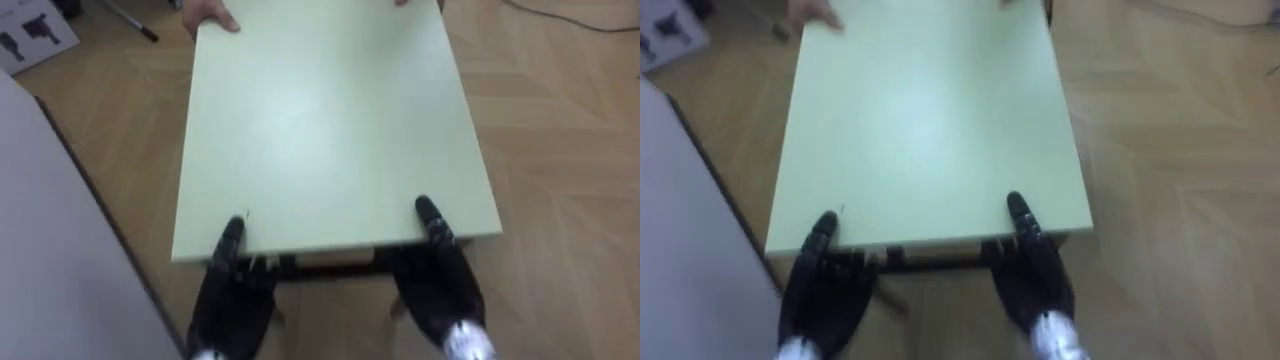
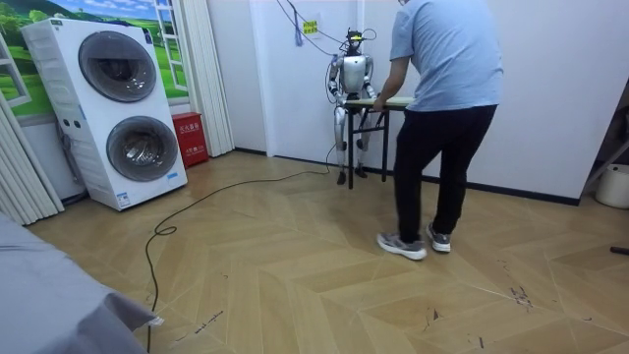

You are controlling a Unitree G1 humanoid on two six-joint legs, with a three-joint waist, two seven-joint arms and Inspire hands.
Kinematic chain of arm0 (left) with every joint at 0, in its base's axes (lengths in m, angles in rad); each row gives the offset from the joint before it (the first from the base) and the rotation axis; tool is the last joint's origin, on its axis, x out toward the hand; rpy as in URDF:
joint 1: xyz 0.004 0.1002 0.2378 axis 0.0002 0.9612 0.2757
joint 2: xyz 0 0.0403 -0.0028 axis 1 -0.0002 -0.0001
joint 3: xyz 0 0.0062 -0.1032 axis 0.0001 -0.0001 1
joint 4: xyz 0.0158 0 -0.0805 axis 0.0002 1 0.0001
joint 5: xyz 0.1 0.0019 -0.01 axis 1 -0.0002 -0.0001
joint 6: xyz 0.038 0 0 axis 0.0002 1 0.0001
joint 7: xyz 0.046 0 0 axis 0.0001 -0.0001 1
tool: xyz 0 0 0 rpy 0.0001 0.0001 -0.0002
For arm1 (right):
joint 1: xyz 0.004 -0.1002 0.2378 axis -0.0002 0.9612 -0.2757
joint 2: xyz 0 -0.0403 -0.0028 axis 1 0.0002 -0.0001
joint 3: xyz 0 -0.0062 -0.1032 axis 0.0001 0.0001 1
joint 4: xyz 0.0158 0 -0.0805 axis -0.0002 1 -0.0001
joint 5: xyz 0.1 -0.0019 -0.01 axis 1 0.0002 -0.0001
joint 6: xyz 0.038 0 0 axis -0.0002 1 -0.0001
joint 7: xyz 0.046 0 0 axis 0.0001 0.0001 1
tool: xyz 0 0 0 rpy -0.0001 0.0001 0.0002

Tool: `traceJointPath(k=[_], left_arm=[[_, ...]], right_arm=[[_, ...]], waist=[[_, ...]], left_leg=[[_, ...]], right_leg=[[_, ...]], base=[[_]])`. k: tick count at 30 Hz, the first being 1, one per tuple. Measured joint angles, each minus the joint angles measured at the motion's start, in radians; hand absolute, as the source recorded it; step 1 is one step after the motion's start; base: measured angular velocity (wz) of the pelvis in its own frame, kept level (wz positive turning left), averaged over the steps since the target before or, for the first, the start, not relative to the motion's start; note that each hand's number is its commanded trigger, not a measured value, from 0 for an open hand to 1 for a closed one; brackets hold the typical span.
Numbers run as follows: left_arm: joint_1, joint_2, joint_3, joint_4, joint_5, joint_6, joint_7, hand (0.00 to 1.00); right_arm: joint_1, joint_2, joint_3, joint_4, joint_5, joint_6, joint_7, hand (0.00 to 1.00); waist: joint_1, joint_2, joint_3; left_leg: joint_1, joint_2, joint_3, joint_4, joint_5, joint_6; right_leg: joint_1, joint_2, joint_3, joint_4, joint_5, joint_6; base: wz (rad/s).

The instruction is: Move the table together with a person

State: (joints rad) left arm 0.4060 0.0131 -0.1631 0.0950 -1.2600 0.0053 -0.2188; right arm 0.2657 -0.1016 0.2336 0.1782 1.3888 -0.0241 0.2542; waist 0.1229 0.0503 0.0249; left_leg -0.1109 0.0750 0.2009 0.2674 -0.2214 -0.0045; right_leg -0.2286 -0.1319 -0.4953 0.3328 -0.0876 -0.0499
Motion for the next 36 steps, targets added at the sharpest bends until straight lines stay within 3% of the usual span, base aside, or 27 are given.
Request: traceJointPath(k=[3,5,9,13,18,19,21,22,23,24,25,26,27,30,32,34,36], left_arm=[[-0.004,0.008,0.001,0.000,0.006,0.000,0.004,1.00],[-0.017,0.017,-0.010,0.005,0.019,0.000,0.017,1.00],[-0.028,0.023,-0.015,0.005,0.022,0.000,0.027,1.00],[-0.029,0.023,-0.017,0.003,0.031,0.000,0.029,1.00],[-0.026,0.022,-0.028,0.003,0.029,0.000,0.029,1.00],[-0.026,0.022,-0.031,0.002,0.028,0.000,0.029,1.00],[-0.026,0.026,-0.037,0.001,0.028,-0.003,0.029,1.00],[-0.024,0.037,-0.033,-0.006,0.026,-0.014,0.029,1.00],[-0.024,0.041,-0.024,-0.011,0.024,-0.015,0.029,1.00],[-0.022,0.034,-0.020,-0.009,0.025,-0.013,0.030,1.00],[-0.022,0.035,-0.022,-0.011,0.028,-0.013,0.030,1.00],[-0.026,0.037,-0.022,-0.012,0.030,-0.012,0.030,1.00],[-0.026,0.037,-0.022,-0.012,0.030,-0.011,0.031,1.00],[-0.025,0.036,-0.021,-0.016,0.040,-0.006,0.031,1.00],[-0.022,0.035,-0.018,-0.014,0.037,0.002,0.031,1.00],[-0.022,0.036,-0.018,-0.014,0.037,0.006,0.031,1.00],[-0.022,0.036,-0.019,-0.014,0.035,0.010,0.031,1.00]], right_arm=[[0.015,0.000,-0.003,0.000,0.015,0.003,-0.001,1.00],[0.038,0.002,-0.004,0.000,0.025,0.004,-0.001,1.00],[0.040,0.017,-0.018,0.000,0.026,0.004,-0.001,1.00],[0.040,0.014,-0.020,-0.002,0.030,0.002,-0.001,1.00],[0.040,-0.011,-0.012,-0.003,0.050,-0.003,-0.001,1.00],[0.040,-0.018,-0.010,-0.003,0.056,-0.003,-0.001,1.00],[0.044,-0.013,-0.007,-0.002,0.060,0.000,-0.001,1.00],[0.043,-0.005,0.004,-0.002,0.061,0.001,-0.001,1.00],[0.041,-0.006,0.012,-0.006,0.066,0.000,-0.001,1.00],[0.043,-0.020,0.024,-0.005,0.079,-0.007,-0.001,1.00],[0.045,-0.026,0.033,-0.005,0.094,-0.014,-0.001,1.00],[0.044,-0.026,0.038,-0.005,0.100,-0.019,-0.001,1.00],[0.045,-0.025,0.036,-0.005,0.100,-0.020,-0.001,1.00],[0.044,-0.023,0.029,-0.003,0.100,-0.017,0.000,1.00],[0.049,-0.023,0.029,-0.003,0.098,-0.017,0.000,1.00],[0.053,-0.021,0.029,-0.003,0.098,-0.018,0.000,1.00],[0.053,-0.020,0.029,-0.003,0.098,-0.019,0.000,1.00]], waist=[[-0.030,-0.005,0.0016],[-0.080,-0.014,0.0054],[-0.094,-0.018,0.0058],[-0.086,-0.025,0.0024],[-0.068,-0.029,0.0025],[-0.065,-0.030,0.0030],[-0.062,-0.032,0.0033],[-0.049,-0.044,0.0026],[-0.042,-0.052,0.0025],[-0.046,-0.035,0.0009],[-0.048,-0.036,0.0010],[-0.048,-0.038,0.0013],[-0.049,-0.039,0.0009],[-0.025,-0.037,0.0005],[-0.014,-0.034,0.0011],[-0.016,-0.029,0.0016],[-0.019,-0.028,0.0015]], left_leg=[[0.015,-0.020,-0.050,-0.006,0.006,0.008],[0.021,-0.053,-0.094,-0.001,0.012,0.019],[0.012,-0.074,-0.128,0.003,0.012,0.027],[-0.002,-0.071,-0.163,0.003,0.013,0.026],[0.019,-0.066,-0.193,0.000,0.015,0.022],[0.025,-0.064,-0.225,0.000,0.015,0.022],[0.037,-0.051,-0.323,0.001,0.016,0.019],[0.032,-0.053,-0.386,0.003,0.015,0.009],[0.028,-0.058,-0.394,0.003,0.010,-0.002],[0.024,-0.049,-0.387,-0.001,0.000,-0.020],[0.023,-0.039,-0.351,-0.004,0.003,-0.025],[0.023,-0.028,-0.318,-0.006,0.008,-0.032],[0.024,-0.025,-0.313,-0.007,0.009,-0.034],[0.026,-0.019,-0.318,-0.012,0.010,-0.034],[0.027,-0.020,-0.320,-0.011,0.010,-0.034],[0.023,-0.021,-0.321,-0.011,0.010,-0.034],[0.022,-0.029,-0.351,-0.010,0.010,-0.034]], right_leg=[[0.042,-0.020,0.024,0.014,-0.022,0.034],[0.087,-0.031,0.104,0.014,-0.055,0.082],[0.107,-0.031,0.156,0.005,-0.067,0.101],[0.129,-0.005,0.219,-0.043,-0.068,0.105],[0.173,0.008,0.243,-0.052,-0.074,0.113],[0.172,0.011,0.245,-0.033,-0.075,0.112],[0.141,0.034,0.287,0.006,-0.106,0.093],[0.132,0.082,0.357,-0.099,-0.097,0.070],[0.128,0.089,0.366,-0.135,-0.052,0.044],[0.139,0.091,0.320,-0.117,-0.048,0.051],[0.147,0.095,0.297,-0.113,-0.049,0.050],[0.156,0.102,0.295,-0.113,-0.050,0.050],[0.159,0.105,0.295,-0.113,-0.050,0.050],[0.167,0.120,0.290,-0.114,-0.054,0.050],[0.189,0.120,0.262,-0.122,-0.054,0.050],[0.201,0.118,0.243,-0.124,-0.056,0.052],[0.201,0.112,0.241,-0.098,-0.073,0.054]], base=[[0.68],[1.16],[0.53],[0.39],[0.31],[0.20],[0.20],[0.10],[0.33],[0.55],[0.72],[0.56],[0.51],[0.30],[0.41],[0.57],[0.52]])
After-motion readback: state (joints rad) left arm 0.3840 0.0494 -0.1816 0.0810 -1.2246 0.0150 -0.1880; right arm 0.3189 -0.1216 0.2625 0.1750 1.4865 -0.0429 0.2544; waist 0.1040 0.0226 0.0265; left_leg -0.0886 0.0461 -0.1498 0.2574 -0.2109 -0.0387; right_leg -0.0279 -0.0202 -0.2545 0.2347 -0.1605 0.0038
